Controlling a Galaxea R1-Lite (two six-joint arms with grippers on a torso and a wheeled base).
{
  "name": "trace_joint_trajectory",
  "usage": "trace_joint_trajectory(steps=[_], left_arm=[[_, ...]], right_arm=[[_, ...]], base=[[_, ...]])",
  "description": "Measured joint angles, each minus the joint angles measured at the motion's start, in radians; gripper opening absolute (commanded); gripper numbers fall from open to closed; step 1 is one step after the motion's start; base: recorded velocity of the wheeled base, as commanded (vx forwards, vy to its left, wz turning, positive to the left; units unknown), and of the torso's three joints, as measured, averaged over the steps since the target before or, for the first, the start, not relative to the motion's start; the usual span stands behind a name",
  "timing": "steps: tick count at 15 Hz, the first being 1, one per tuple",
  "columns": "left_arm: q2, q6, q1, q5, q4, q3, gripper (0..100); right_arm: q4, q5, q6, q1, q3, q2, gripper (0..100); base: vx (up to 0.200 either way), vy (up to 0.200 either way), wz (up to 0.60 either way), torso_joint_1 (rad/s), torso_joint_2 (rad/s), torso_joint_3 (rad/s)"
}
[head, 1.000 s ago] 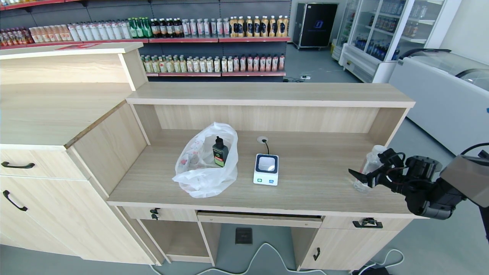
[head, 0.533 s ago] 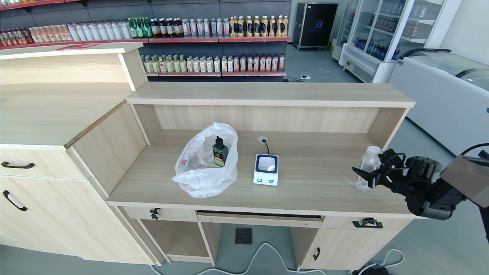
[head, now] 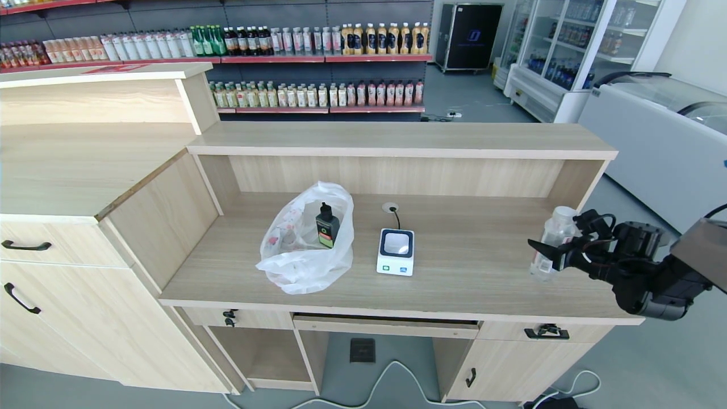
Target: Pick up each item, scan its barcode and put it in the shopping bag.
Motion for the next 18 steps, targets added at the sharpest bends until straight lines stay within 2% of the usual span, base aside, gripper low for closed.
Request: trace_joint_trajectory(steps=[2, 5, 7, 9, 10, 12, 15, 18], left_arm=[[0.0, 0.0, 0.0, 0.0, 0.0, 0.0, 100], [0.0, 0.0, 0.0, 0.0, 0.0, 0.0, 100], [0.0, 0.0, 0.0, 0.0, 0.0, 0.0, 100], [0.0, 0.0, 0.0, 0.0, 0.0, 0.0, 100], [0.0, 0.0, 0.0, 0.0, 0.0, 0.0, 100], [0.0, 0.0, -0.001, 0.0, 0.0, 0.0, 100], [0.0, 0.0, 0.0, 0.0, 0.0, 0.0, 100], [0.0, 0.0, 0.0, 0.0, 0.0, 0.0, 100]], right_arm=[[0.041, -0.002, 0.086, 0.012, 0.077, -0.121, 0], [0.163, -0.007, 0.26, 0.054, 0.207, -0.452, 0], [0.311, -0.012, 0.414, 0.097, 0.253, -0.719, 0], [0.556, -0.019, 0.583, 0.165, 0.254, -0.945, 0], [0.653, -0.023, 0.676, 0.211, 0.227, -1.024, 0], [0.727, -0.041, 0.8, 0.324, 0.163, -1.132, 0], [0.752, -0.173, 0.82, 0.534, 0.15, -1.214, 0], [0.763, -0.282, 0.821, 0.758, 0.208, -1.284, 0]], base=[[0.0, 0.0, 0.0, 0.0, 0.0, 0.0], [0.0, 0.0, 0.0, 0.0, 0.0, 0.0], [0.0, 0.0, 0.0, 0.0, 0.0, 0.0], [0.0, 0.0, 0.0, 0.0, 0.0, 0.0], [0.0, 0.0, 0.0, 0.0, 0.0, 0.0], [0.0, 0.0, 0.0, 0.0, 0.0, 0.0], [0.0, 0.0, 0.0, 0.0, 0.0, 0.0], [0.0, 0.0, 0.0, 0.0, 0.0, 0.0]])
